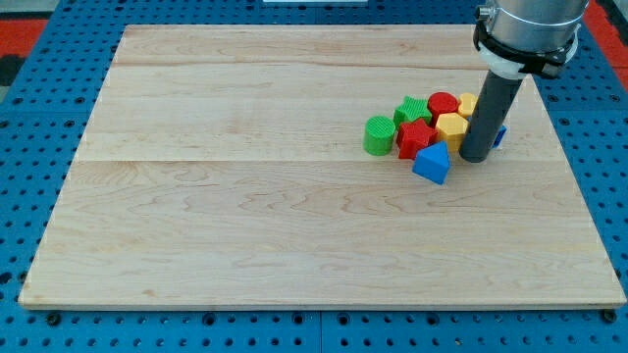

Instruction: Push the blue blocks to the bottom of the yellow hexagon

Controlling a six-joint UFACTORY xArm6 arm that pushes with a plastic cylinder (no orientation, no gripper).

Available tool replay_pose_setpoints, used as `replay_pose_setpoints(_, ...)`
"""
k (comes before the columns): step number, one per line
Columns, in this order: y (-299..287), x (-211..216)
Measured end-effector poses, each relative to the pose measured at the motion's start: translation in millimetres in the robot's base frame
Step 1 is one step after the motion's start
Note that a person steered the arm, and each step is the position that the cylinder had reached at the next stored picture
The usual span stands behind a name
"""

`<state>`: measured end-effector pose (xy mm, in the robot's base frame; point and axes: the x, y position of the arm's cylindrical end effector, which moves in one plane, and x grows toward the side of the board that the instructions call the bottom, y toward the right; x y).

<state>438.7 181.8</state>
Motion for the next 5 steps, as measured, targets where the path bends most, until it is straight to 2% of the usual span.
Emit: replay_pose_setpoints(5, -0.9, 0.5)
